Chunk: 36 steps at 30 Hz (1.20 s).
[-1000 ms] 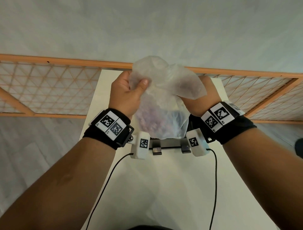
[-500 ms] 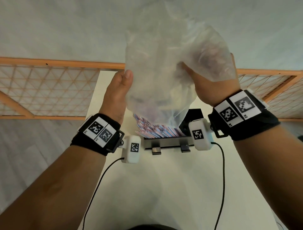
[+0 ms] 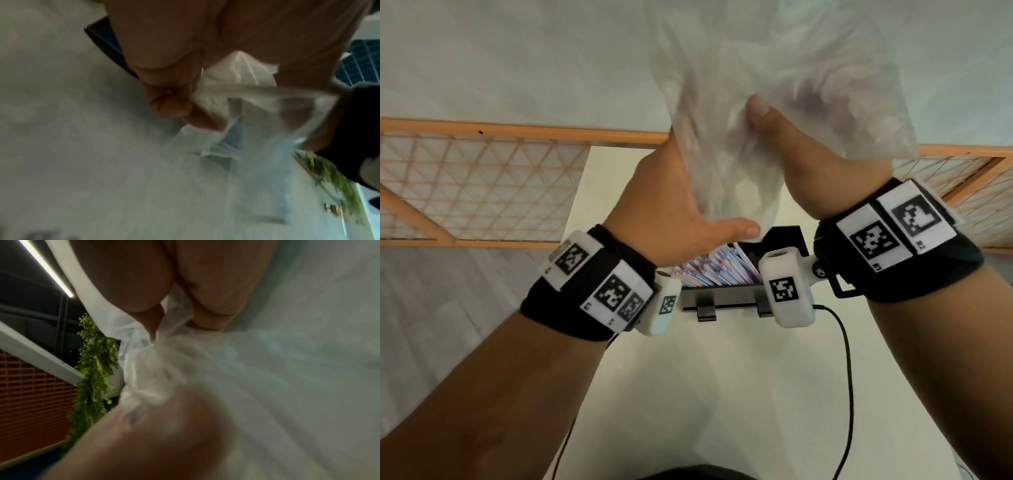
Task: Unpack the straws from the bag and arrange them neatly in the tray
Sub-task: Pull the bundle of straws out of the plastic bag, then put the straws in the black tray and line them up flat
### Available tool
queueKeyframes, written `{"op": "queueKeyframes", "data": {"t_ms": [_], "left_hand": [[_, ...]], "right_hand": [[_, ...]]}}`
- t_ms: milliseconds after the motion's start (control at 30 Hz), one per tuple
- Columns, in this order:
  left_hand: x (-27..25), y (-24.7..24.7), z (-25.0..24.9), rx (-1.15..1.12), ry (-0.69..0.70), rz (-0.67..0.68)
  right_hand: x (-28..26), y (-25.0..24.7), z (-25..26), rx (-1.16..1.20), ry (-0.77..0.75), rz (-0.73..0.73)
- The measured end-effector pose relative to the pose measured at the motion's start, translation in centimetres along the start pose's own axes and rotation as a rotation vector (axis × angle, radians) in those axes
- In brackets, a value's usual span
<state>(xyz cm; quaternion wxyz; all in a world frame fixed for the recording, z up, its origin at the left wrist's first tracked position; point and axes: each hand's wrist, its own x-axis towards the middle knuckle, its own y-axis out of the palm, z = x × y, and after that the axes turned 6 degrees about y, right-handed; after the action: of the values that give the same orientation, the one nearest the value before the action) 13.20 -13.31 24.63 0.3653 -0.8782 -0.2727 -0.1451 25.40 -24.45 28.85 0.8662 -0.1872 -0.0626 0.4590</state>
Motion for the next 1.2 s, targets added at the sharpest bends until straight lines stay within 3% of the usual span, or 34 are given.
{"op": "queueKeyframes", "data": {"t_ms": [67,100,233,300,400,500,600,667,767,867,967,1067,1200], "left_hand": [[0.9,0.3,-0.1,-0.027,0.037,-0.046],[1.1,0.2,-0.1,-0.077,0.049,-0.082],[0.8,-0.8,1.0,-0.125,-0.089,-0.202],[0.6,-1.2,1.4,-0.147,-0.144,-0.208],[0.7,-1.3,0.5,-0.303,0.006,-0.196],[0.5,-0.8,-0.1,-0.276,0.147,-0.132],[0.2,-1.8,1.6,-0.203,-0.027,-0.303],[-0.4,-2.7,4.1,-0.133,-0.253,-0.456],[-2.5,-3.6,8.5,0.095,-0.566,-0.494],[-5.5,-2.3,12.4,0.21,-0.783,-0.295],[-7.8,0.4,14.5,0.202,-0.959,-0.045],[-9.4,3.2,15.2,0.162,-1.052,0.167],[-10.2,5.4,15.3,0.099,-1.073,0.394]], "right_hand": [[-1.3,0.6,0.9,-0.103,-0.051,0.14],[-1.9,1.0,1.5,-0.073,-0.056,0.11],[-1.2,-1.1,0.1,0.07,-0.366,-0.533],[-1.3,-2.0,-0.6,-0.032,-0.458,-0.658],[-1.2,-1.4,-1.3,-0.135,-0.542,-0.397],[-1.2,0.3,-2.1,-0.197,-0.496,-0.151],[-1.4,0.2,-2.7,-0.064,-0.368,-0.021],[-1.2,-1.1,-4.1,-0.079,-0.285,-0.118],[-1.4,-2.8,-7.9,-0.303,-0.113,-0.199],[-2.8,-2.8,-12.8,-0.543,0.118,-0.131],[-3.8,-1.2,-16.9,-0.614,0.248,-0.048],[-3.8,0.2,-19.3,-0.671,0.293,-0.017],[-3.8,1.7,-20.3,-0.714,0.22,-0.003]]}}
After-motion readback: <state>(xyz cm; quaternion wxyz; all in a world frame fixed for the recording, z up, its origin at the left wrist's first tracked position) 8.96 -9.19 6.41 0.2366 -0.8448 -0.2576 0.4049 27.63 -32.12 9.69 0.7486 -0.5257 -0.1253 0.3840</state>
